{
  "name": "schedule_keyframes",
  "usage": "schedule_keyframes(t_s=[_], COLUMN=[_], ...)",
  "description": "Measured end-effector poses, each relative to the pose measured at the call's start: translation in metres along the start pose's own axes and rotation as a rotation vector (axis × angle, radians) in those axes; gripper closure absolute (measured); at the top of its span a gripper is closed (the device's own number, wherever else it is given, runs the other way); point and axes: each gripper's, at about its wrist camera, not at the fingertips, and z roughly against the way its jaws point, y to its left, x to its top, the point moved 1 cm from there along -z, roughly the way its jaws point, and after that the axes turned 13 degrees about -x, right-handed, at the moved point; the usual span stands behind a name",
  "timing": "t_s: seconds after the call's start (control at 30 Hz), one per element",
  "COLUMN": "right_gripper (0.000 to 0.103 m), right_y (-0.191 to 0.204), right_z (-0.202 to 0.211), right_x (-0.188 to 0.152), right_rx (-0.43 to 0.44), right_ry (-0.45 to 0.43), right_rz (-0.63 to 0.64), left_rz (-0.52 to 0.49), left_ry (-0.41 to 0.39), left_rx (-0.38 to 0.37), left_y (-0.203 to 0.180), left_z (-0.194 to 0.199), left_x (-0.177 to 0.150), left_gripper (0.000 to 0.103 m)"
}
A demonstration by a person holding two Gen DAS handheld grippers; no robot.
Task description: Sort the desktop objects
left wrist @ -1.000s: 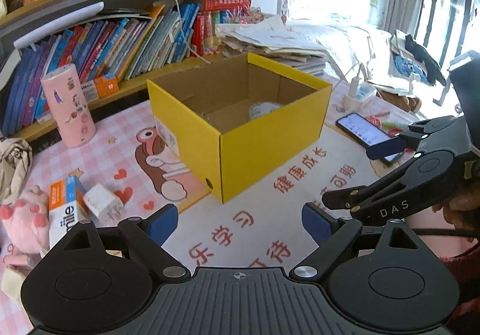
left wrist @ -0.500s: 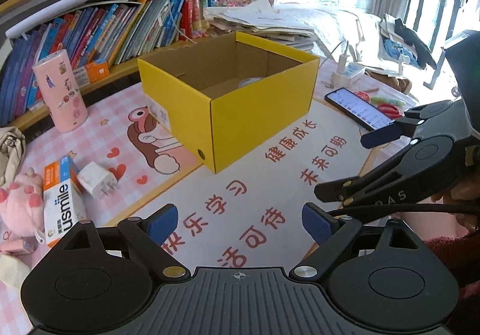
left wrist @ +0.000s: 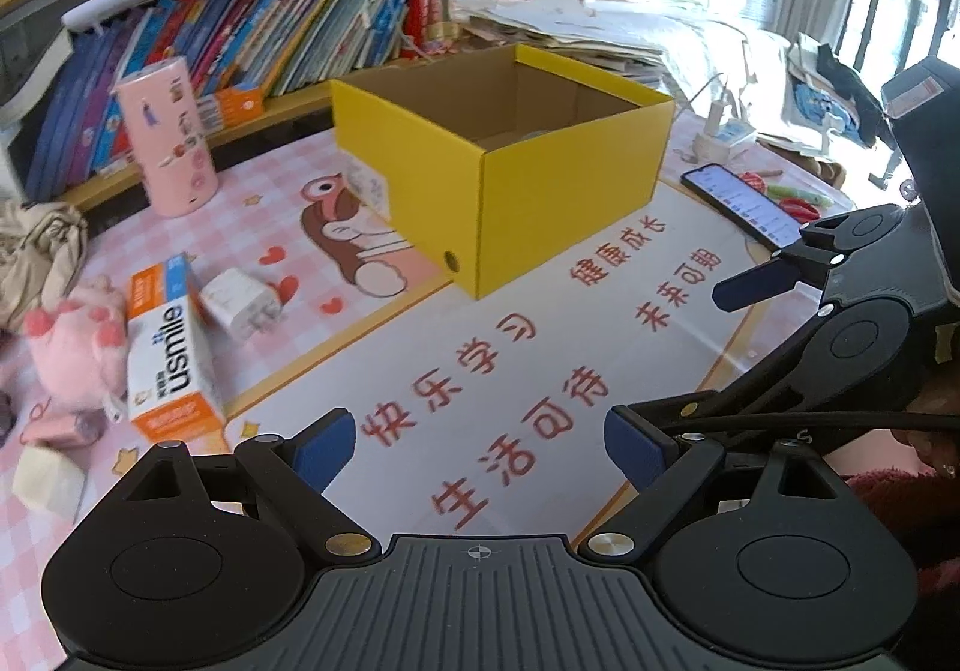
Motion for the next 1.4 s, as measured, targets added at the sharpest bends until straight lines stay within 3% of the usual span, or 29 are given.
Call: schedule_keyframes(t_s=[0.87,1.13,1.4], right_gripper=[0.004,0.004,0.004], right_y=[0.089,0.107,0.118], right_z=[0.0,-0.007,-0.019], right_x=[0.047,0.073,0.087], right_rx=[0.092,0.105,0.131], right_ry=[-0.098,-0.134,-0.144], right_rz=[0.251,0.296,0.3], left_rz=[0.146,0.275,0.359], left_ry=[-0.102,-0.162,-0.17], left_rx=[0.159,0.23,0.29], left_y=[0.059,0.091,0.116], left_z=[0.054,0.065,0.065], left_x=[-0.028,-0.037,-0.046], left_gripper=[0.006,0.006,0.006])
